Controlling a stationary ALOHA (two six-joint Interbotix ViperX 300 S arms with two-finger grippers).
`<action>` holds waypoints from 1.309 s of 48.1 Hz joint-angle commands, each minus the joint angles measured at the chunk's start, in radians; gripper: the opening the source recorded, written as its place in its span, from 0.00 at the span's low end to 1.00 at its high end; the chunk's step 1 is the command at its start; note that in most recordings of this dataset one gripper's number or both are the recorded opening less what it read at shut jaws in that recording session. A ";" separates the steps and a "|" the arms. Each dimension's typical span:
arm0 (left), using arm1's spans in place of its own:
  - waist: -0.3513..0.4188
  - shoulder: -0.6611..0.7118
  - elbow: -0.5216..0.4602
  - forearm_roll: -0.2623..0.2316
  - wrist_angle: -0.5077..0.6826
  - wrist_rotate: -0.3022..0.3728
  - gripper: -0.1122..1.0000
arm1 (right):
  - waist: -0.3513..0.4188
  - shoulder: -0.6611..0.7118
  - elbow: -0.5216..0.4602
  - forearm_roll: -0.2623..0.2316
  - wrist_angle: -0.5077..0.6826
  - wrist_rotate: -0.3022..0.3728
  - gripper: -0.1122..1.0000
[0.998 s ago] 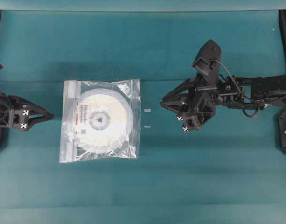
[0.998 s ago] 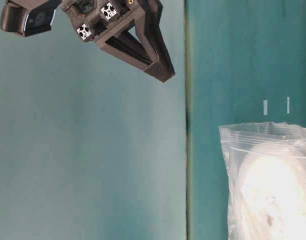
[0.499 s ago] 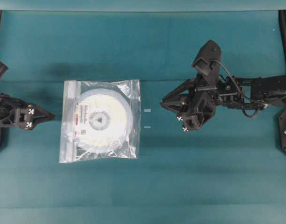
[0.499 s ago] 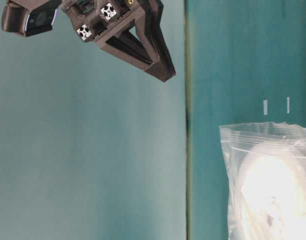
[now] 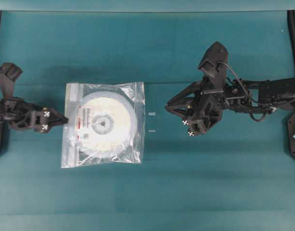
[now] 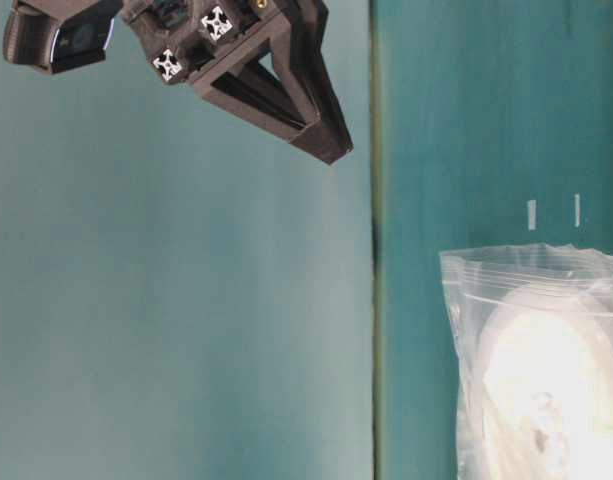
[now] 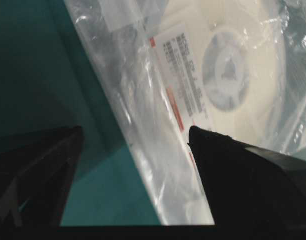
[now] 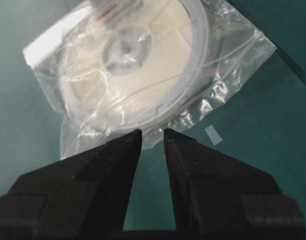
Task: Take out the reel from the clear zip bag.
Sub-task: 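Grasp the left edge of the clear bag with the left gripper, then reach the right gripper into the bag opening toward the reel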
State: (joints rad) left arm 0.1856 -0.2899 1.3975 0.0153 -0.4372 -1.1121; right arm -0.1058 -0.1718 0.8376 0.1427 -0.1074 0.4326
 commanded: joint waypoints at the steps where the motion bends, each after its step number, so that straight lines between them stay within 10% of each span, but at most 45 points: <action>1: 0.005 0.038 -0.034 0.000 -0.028 -0.003 0.94 | 0.006 -0.008 -0.017 0.002 -0.003 0.011 0.52; 25: 0.005 0.129 -0.063 0.000 -0.086 0.000 0.90 | 0.009 -0.009 -0.026 0.002 0.029 0.011 0.52; 48: 0.005 0.121 -0.095 0.000 -0.043 0.038 0.22 | 0.029 0.000 -0.034 0.029 0.123 0.067 0.54; 63: 0.005 0.126 -0.109 0.002 -0.040 0.057 0.14 | 0.034 0.060 -0.061 0.031 0.179 0.166 0.84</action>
State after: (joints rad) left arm 0.1933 -0.1595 1.3023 0.0138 -0.4740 -1.0584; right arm -0.0767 -0.1166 0.7961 0.1703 0.0752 0.5860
